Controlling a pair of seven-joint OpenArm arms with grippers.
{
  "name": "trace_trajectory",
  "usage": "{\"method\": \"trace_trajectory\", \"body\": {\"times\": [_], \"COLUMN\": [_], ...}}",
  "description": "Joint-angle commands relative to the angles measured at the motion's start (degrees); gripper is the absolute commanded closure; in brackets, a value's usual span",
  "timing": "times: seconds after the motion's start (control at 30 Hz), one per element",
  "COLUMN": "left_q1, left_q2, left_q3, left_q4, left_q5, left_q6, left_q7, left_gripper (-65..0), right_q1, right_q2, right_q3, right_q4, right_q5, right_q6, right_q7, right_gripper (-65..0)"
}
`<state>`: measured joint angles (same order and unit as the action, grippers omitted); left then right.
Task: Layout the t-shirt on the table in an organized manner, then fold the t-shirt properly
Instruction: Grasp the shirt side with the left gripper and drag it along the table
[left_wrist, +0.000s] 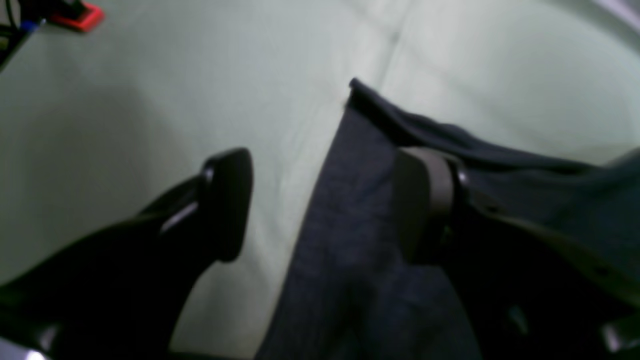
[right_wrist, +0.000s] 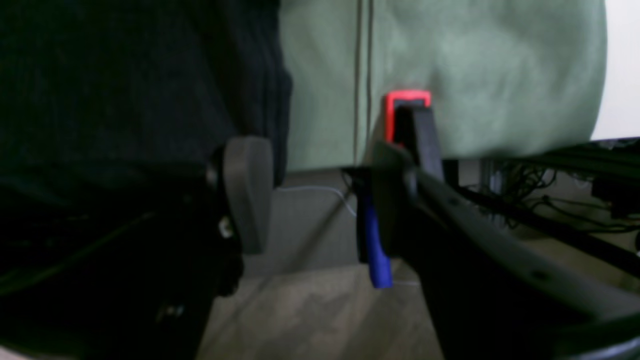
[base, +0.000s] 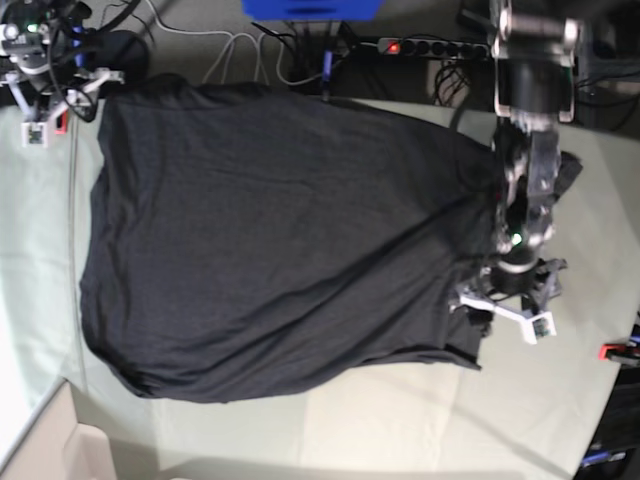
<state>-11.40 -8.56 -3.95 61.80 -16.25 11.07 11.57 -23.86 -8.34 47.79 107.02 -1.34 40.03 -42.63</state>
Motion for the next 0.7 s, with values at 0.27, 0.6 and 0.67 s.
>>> {"method": "trace_trajectory", "body": {"times": [0.27, 0.6, 0.67], "left_q1": [-20.2, -20.6, -20.6], "left_q2": [1.7, 2.4, 2.4], "left_q3": [0.4, 0.5, 0.6], "left_q4": [-29.2, -42.5, -44.3], "left_q5": [-0.1, 0.4, 0.4], "left_q6": [-0.4, -0.4, -0.4], "left_q7": [-1.2, -14.6, -16.0], "left_gripper": [-42.3, -42.1, -41.1], "right_q1": [-0.1, 0.0, 0.1], "right_q2": [1.5, 2.6, 2.7], "right_q3": [0.2, 0.2, 0.2], "right_q4": [0.8, 0.6, 0.5], "right_q5": [0.5, 0.5, 0.5], "right_q6": [0.0, 0.0, 0.0], "right_q7": [1.0, 1.0, 1.0], "right_gripper": [-32.5, -32.5, -32.5]}}
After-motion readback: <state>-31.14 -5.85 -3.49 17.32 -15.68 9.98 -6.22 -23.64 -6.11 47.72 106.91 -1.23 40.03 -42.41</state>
